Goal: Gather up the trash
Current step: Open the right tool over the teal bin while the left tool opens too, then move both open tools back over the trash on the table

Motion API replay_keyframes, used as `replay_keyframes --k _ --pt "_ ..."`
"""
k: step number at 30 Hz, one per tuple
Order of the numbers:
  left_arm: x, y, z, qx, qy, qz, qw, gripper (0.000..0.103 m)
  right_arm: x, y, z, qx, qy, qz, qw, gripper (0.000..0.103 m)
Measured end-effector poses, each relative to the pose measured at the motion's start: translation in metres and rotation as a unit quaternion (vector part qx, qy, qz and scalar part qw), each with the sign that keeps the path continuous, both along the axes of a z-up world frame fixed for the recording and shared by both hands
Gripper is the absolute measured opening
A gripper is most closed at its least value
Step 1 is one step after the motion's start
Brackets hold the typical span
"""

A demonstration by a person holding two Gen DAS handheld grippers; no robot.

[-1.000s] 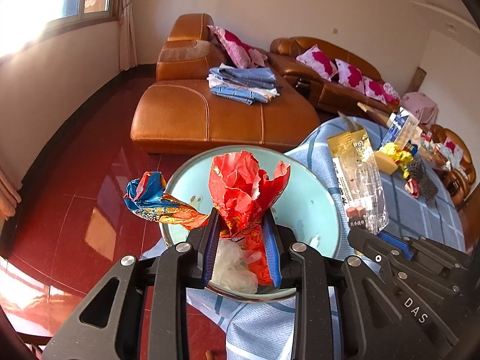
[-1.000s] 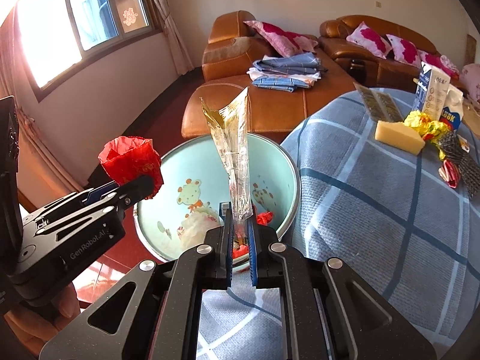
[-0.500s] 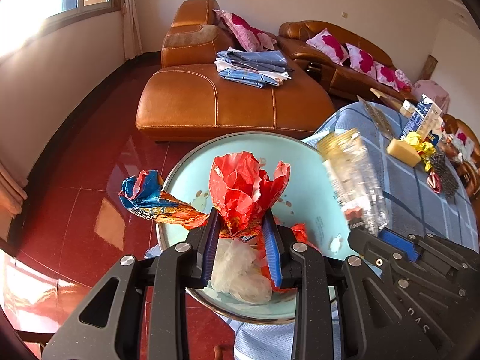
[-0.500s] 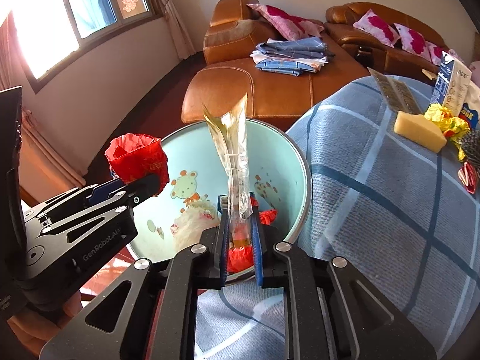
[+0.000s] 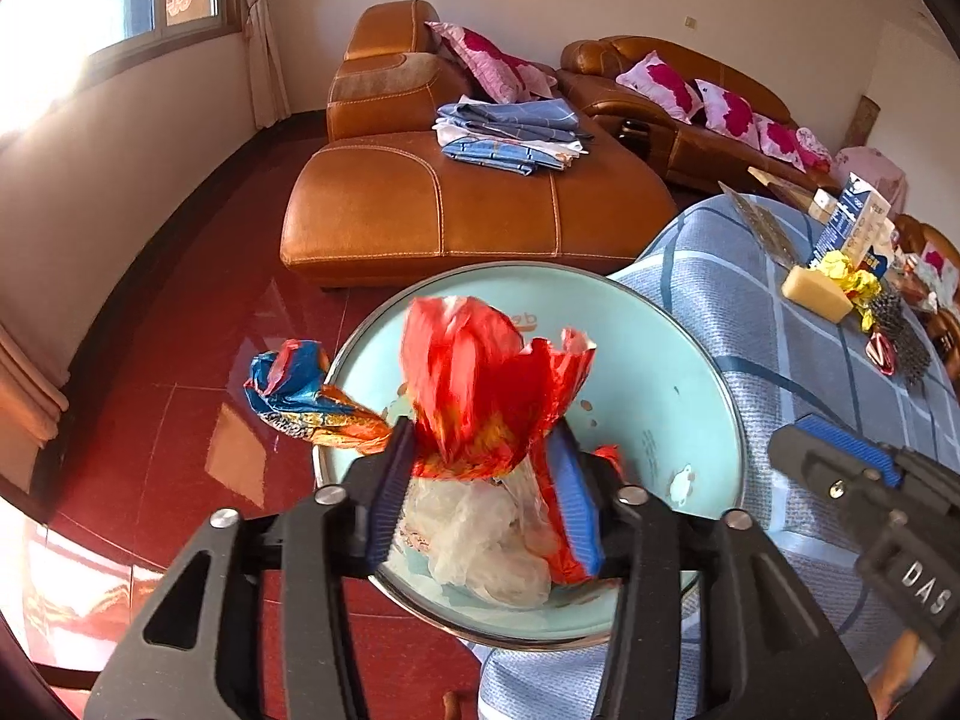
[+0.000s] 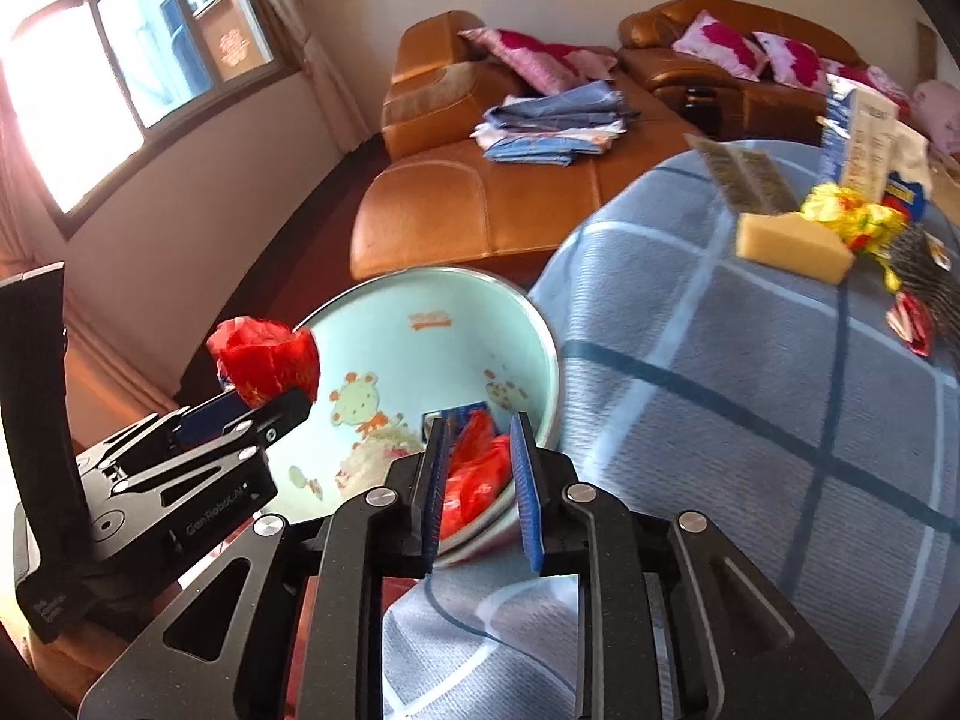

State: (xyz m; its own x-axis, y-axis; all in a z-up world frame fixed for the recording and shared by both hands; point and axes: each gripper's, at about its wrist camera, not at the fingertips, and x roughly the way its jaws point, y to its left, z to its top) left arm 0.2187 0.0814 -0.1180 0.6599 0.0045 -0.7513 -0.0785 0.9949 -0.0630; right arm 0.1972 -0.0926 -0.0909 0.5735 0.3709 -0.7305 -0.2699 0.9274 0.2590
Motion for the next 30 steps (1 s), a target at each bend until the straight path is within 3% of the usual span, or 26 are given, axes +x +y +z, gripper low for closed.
replay_keyframes --k 7,12,16,30 --pt "-0.008 -0.009 0.009 0.014 -0.008 0.003 0.9999 0.085 -0.011 -0.028 0.008 0.013 -0.011 -0.036 0.999 0.028" --pt "-0.016 -0.021 0.019 0.029 -0.021 -0.004 0.9993 0.088 -0.022 -0.043 0.015 0.023 -0.021 -0.053 0.998 0.034" --pt "-0.021 -0.031 0.027 0.034 -0.028 -0.008 0.9990 0.090 -0.030 -0.056 0.021 0.027 -0.032 -0.070 0.997 0.046" --pt "-0.029 -0.093 0.025 0.033 -0.012 -0.067 0.9971 0.095 -0.049 -0.145 0.009 0.021 -0.024 -0.162 0.986 0.053"
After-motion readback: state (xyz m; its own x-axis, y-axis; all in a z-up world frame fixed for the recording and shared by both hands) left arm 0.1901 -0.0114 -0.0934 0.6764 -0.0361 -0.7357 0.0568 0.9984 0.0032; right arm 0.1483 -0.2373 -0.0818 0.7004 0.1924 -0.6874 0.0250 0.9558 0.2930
